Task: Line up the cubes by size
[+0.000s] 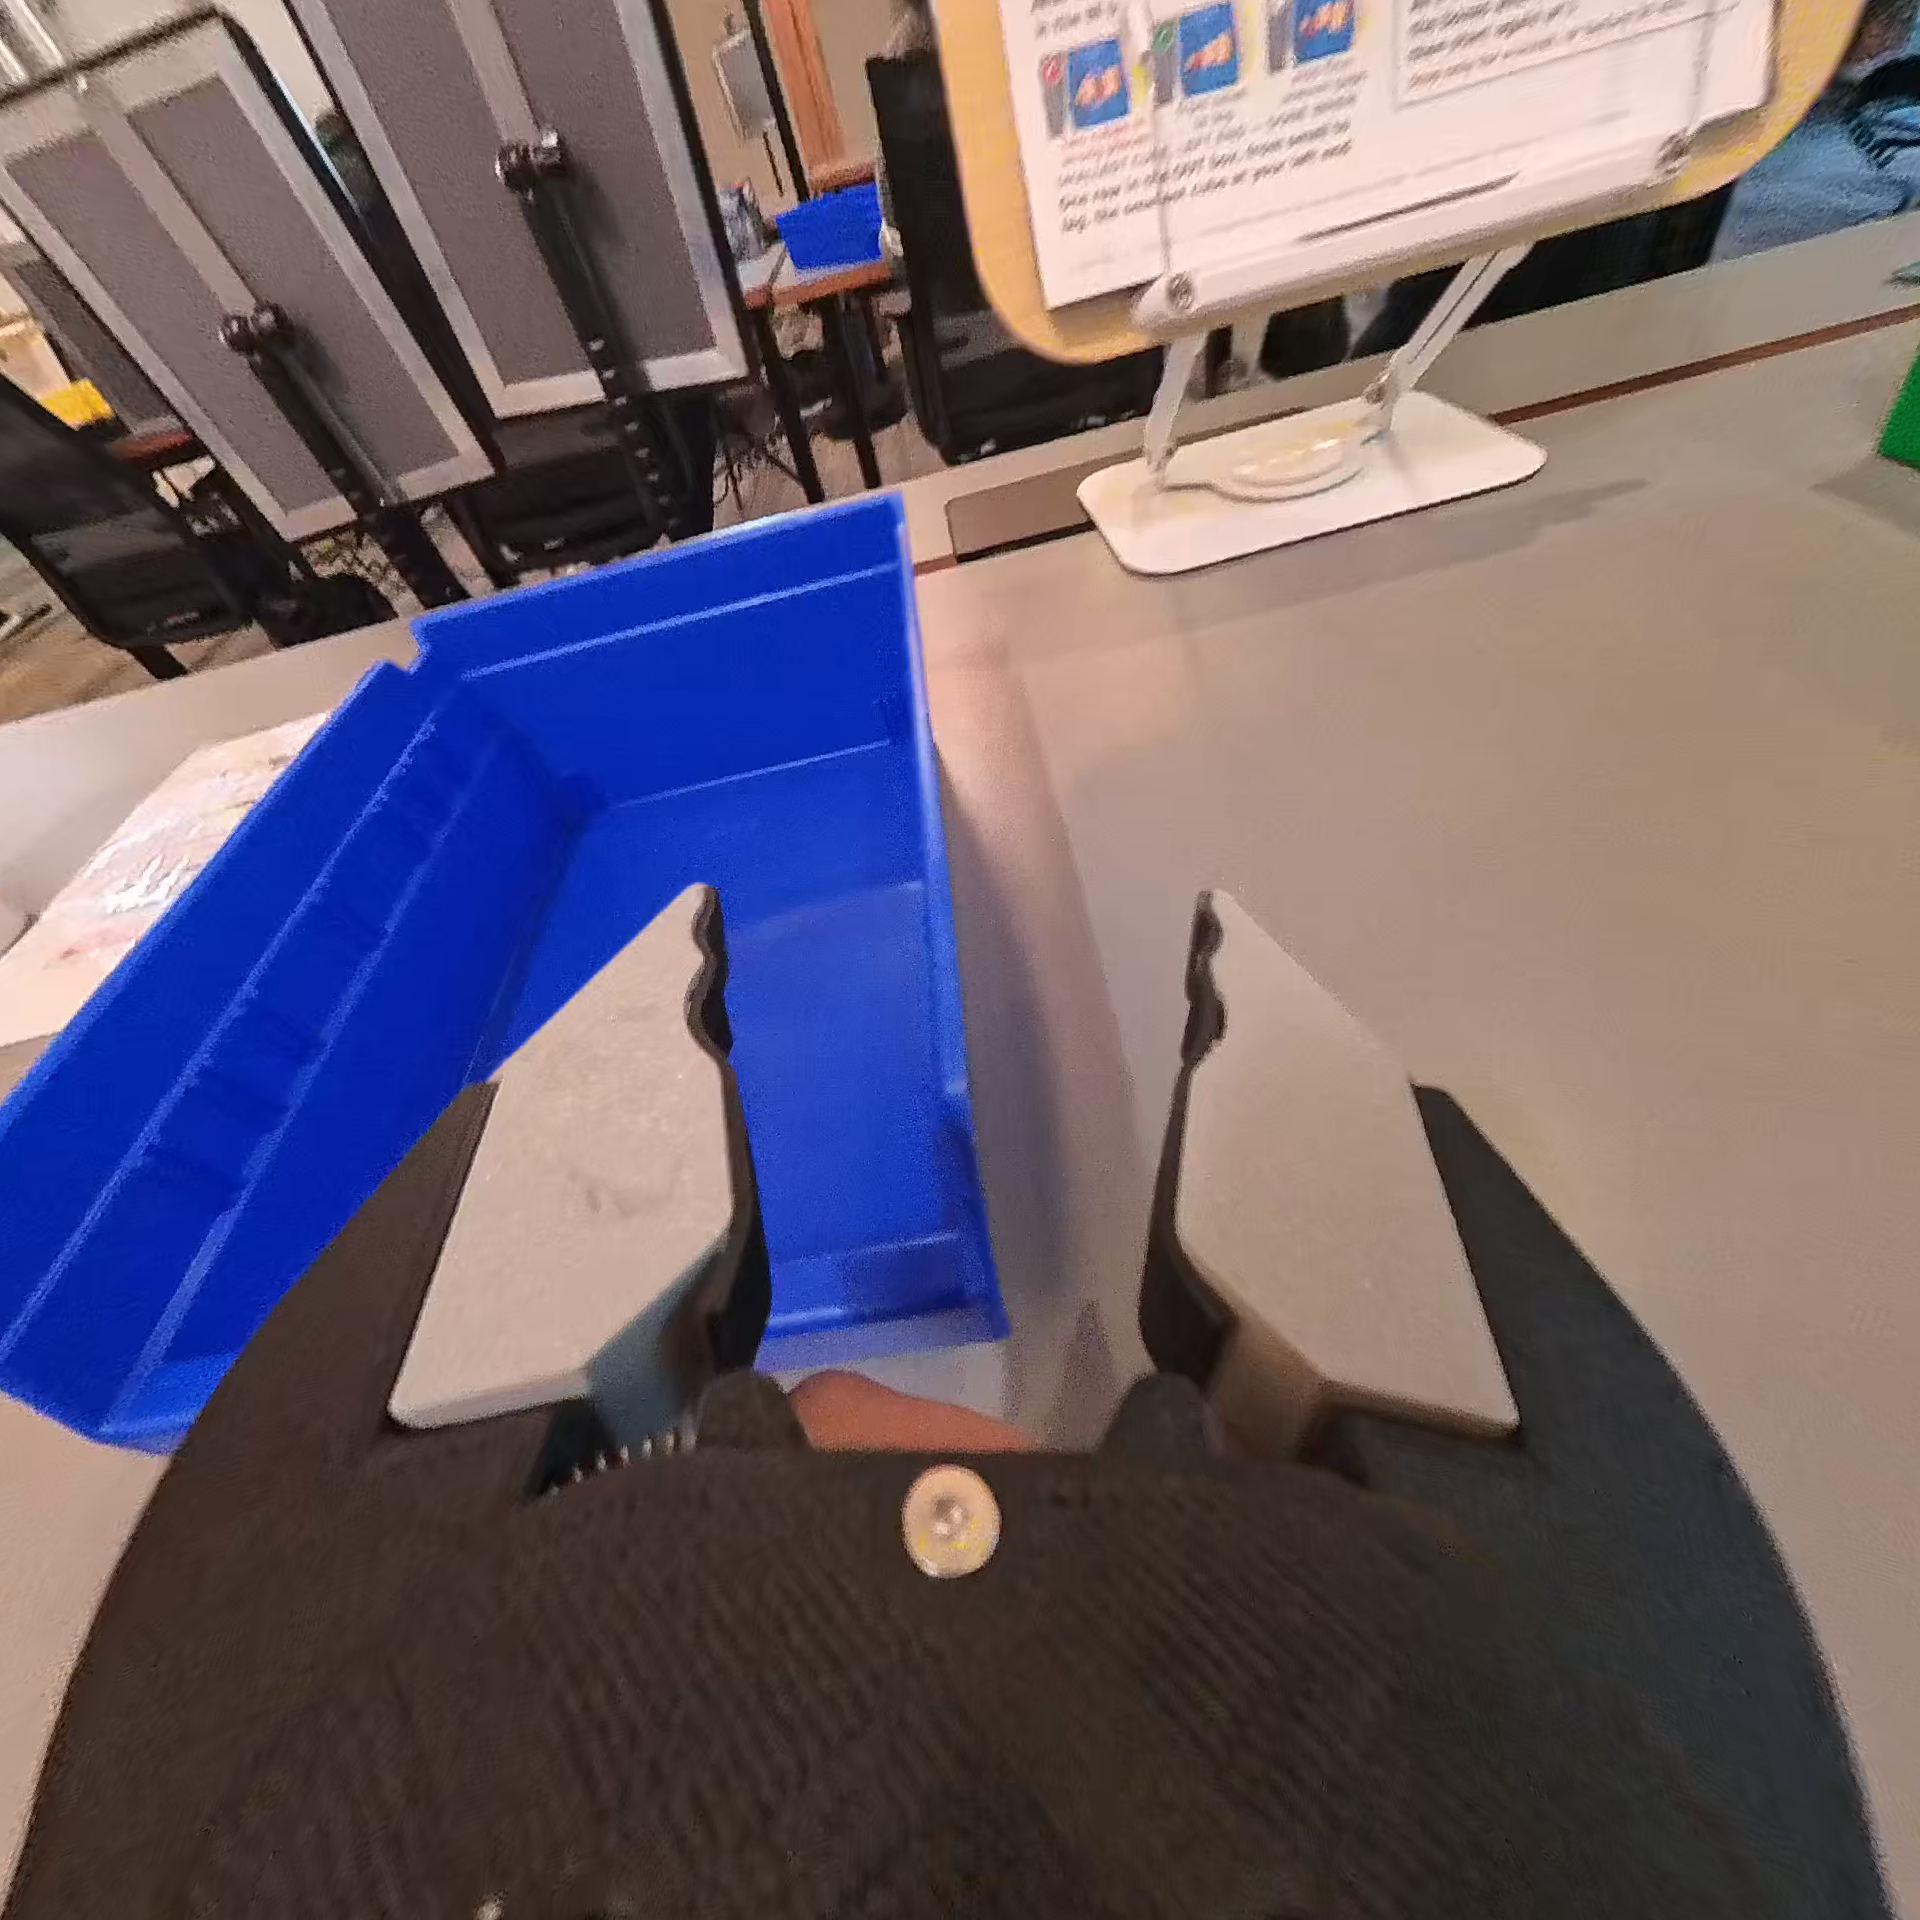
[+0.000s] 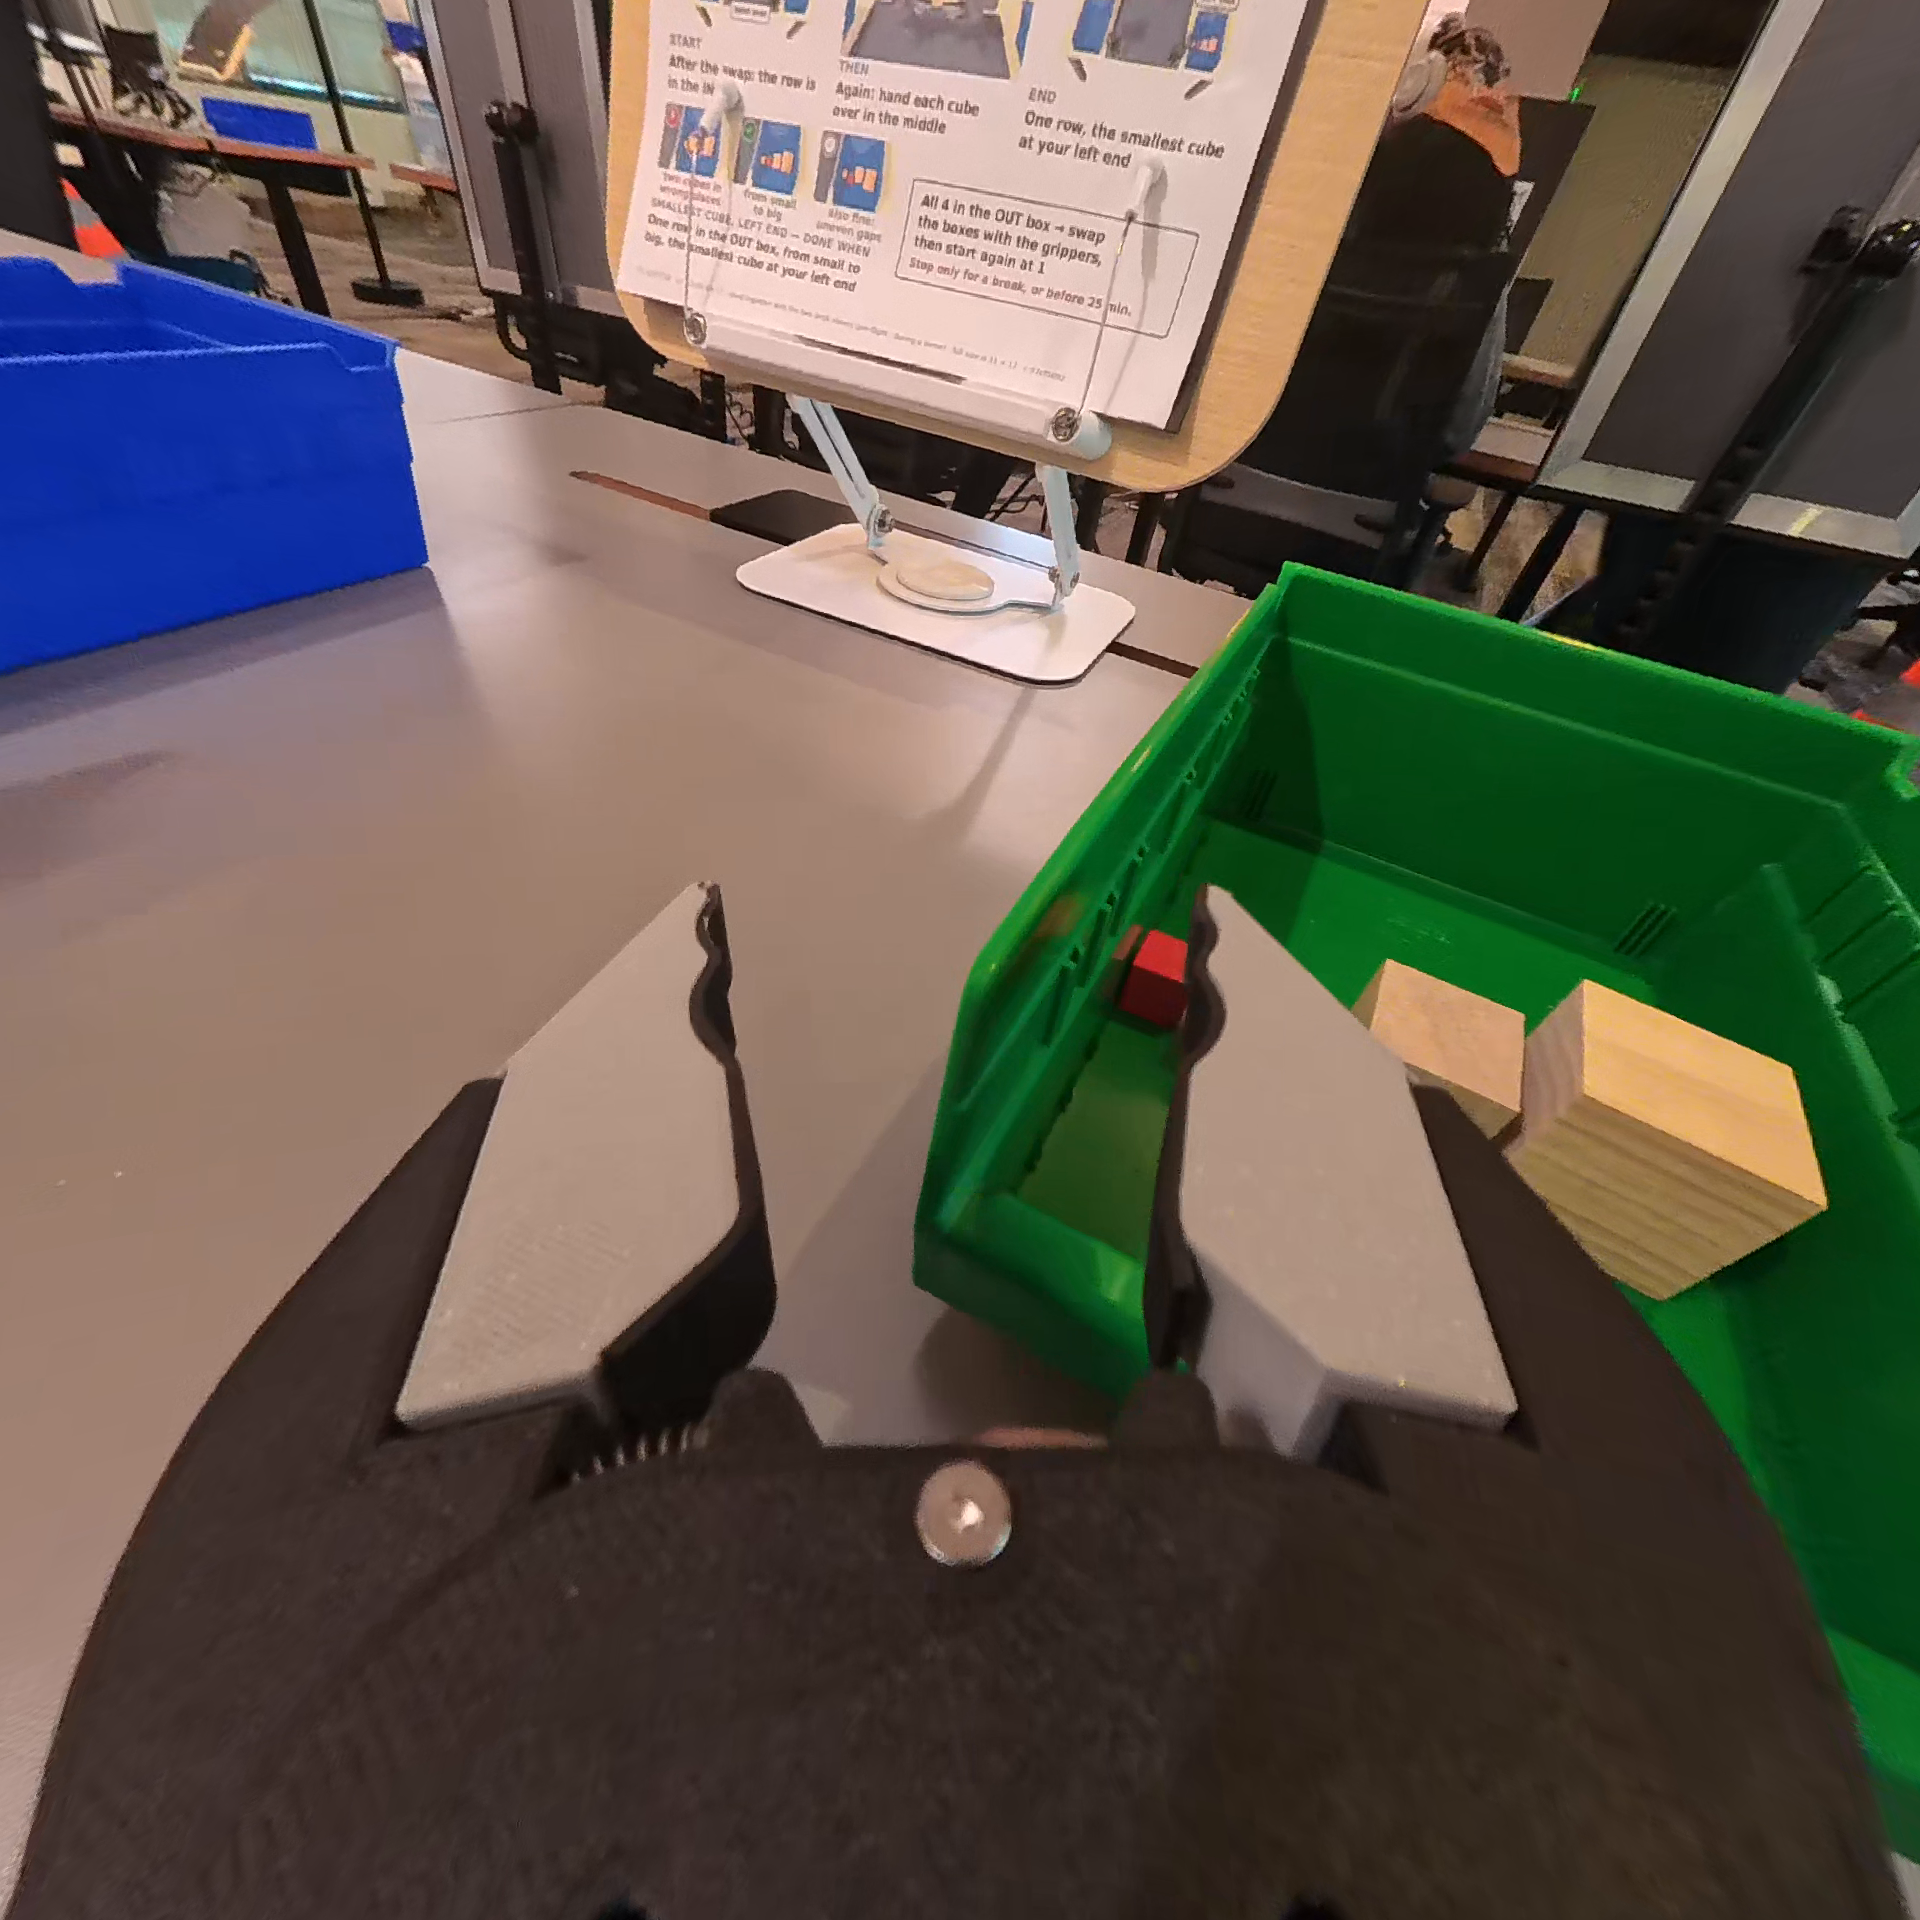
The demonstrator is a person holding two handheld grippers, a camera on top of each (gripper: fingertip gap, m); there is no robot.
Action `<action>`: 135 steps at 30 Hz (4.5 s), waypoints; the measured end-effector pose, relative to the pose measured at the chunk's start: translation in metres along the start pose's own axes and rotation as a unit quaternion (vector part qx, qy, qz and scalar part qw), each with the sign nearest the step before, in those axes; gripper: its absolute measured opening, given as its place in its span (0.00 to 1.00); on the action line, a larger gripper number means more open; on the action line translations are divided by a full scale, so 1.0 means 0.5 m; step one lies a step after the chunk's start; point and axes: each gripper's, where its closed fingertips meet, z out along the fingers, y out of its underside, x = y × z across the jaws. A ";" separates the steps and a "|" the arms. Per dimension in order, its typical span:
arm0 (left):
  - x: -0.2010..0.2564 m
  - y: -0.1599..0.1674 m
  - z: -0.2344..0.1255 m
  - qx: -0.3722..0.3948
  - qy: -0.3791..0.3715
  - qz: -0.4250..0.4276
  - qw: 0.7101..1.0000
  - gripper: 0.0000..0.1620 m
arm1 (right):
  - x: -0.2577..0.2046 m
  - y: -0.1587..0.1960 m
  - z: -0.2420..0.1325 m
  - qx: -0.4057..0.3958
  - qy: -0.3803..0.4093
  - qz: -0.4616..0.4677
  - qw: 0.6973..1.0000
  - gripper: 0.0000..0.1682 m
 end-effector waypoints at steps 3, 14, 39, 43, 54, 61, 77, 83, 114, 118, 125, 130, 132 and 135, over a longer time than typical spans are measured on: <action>-0.020 0.033 0.014 -0.027 -0.007 -0.003 1.000 0.54 | 0.002 0.006 0.002 -0.008 0.002 0.002 1.000 0.51; -0.045 0.082 0.048 -0.055 -0.048 0.063 0.995 0.23 | 0.013 0.036 0.016 -0.047 0.009 0.009 0.999 0.47; -0.104 -0.062 -0.085 0.038 0.017 0.002 0.999 0.01 | -0.104 0.038 0.009 -0.184 -0.003 -0.067 0.981 0.08; -0.123 -0.090 -0.139 0.057 0.019 0.013 0.998 0.02 | -0.212 0.022 0.036 -0.185 -0.024 -0.080 0.979 0.09; -0.125 -0.060 -0.203 0.060 0.041 0.029 0.997 0.01 | -0.528 -0.037 0.144 -0.160 -0.110 -0.057 0.979 0.11; -0.124 -0.026 -0.182 0.060 0.037 0.037 0.997 0.01 | -0.679 -0.073 0.225 -0.148 -0.153 -0.064 0.975 0.12; -0.190 -0.073 -0.247 0.103 -0.003 0.039 0.994 0.01 | -0.360 -0.217 0.079 -0.005 -0.281 -0.114 0.953 0.00; -0.167 -0.082 -0.233 0.110 -0.006 0.038 0.993 0.01 | -0.203 -0.036 0.192 -0.107 -0.352 -0.097 0.925 0.00; -0.030 -0.262 -0.272 0.194 0.046 0.077 0.977 0.01 | -0.348 -0.054 0.243 -0.117 -0.402 -0.119 0.900 0.00; 0.081 -0.296 -0.283 0.203 0.097 0.094 0.970 0.01 | -0.204 -0.036 0.123 -0.111 -0.351 -0.119 0.922 0.01; 0.352 -0.324 -0.253 0.204 0.205 0.113 0.951 0.01 | -0.016 -0.013 -0.075 -0.090 -0.276 -0.056 0.955 0.02; 0.558 -0.266 -0.180 0.159 0.287 0.127 0.936 0.01 | 0.038 0.009 -0.163 -0.069 -0.256 -0.003 0.964 0.03; 0.623 -0.236 -0.147 0.133 0.316 0.123 0.931 0.01 | 0.053 0.028 -0.177 -0.082 -0.244 0.014 0.966 0.03; 0.704 -0.202 -0.099 0.097 0.343 0.107 0.928 0.02 | 0.074 0.047 -0.190 -0.097 -0.216 0.041 0.971 0.05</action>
